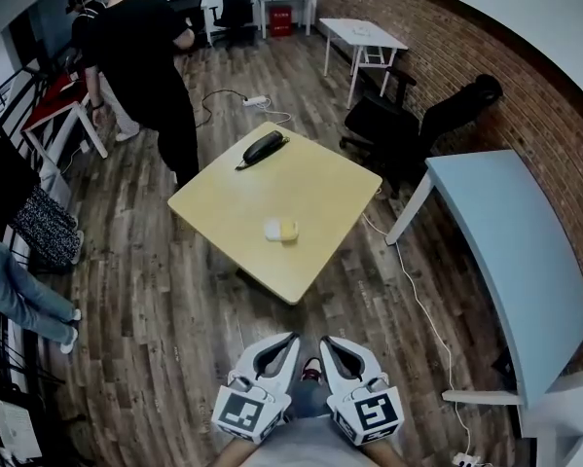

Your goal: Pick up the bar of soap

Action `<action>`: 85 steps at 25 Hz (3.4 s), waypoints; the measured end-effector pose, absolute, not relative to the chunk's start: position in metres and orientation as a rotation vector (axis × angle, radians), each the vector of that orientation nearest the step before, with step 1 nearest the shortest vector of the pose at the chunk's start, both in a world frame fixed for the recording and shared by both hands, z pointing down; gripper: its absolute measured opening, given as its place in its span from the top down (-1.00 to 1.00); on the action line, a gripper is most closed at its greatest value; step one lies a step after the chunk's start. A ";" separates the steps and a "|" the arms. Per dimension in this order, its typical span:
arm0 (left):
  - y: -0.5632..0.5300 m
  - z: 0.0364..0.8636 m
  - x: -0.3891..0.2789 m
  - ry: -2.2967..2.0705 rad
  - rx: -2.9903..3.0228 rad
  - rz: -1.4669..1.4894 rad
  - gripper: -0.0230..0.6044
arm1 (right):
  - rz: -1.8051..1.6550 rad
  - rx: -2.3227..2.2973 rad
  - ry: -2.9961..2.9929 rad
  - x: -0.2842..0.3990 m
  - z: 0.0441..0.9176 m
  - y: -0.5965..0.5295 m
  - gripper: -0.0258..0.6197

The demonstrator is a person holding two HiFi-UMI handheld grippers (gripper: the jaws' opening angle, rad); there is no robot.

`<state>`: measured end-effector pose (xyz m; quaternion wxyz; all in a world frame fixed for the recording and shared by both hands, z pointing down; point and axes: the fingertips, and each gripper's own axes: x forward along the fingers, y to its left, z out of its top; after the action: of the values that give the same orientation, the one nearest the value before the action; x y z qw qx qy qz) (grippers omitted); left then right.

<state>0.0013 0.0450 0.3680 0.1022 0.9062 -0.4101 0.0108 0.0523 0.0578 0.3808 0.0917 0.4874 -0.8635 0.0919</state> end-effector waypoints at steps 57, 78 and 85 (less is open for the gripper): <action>-0.328 0.539 -0.028 -0.820 2.718 0.490 0.91 | 0.707 1.415 -2.323 0.021 0.510 -0.276 0.87; -0.342 0.641 -0.003 -0.449 2.893 0.777 0.91 | 1.459 1.704 -2.001 0.017 0.627 -0.278 0.20; -0.338 0.649 -0.009 -0.430 2.904 0.798 0.92 | 1.784 1.811 -1.897 0.011 0.650 -0.286 0.20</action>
<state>-0.0093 -0.3377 0.6494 0.0495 0.9534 -0.1413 0.2620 0.0112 -0.2864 0.6500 -0.0152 0.5709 -0.5981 0.5623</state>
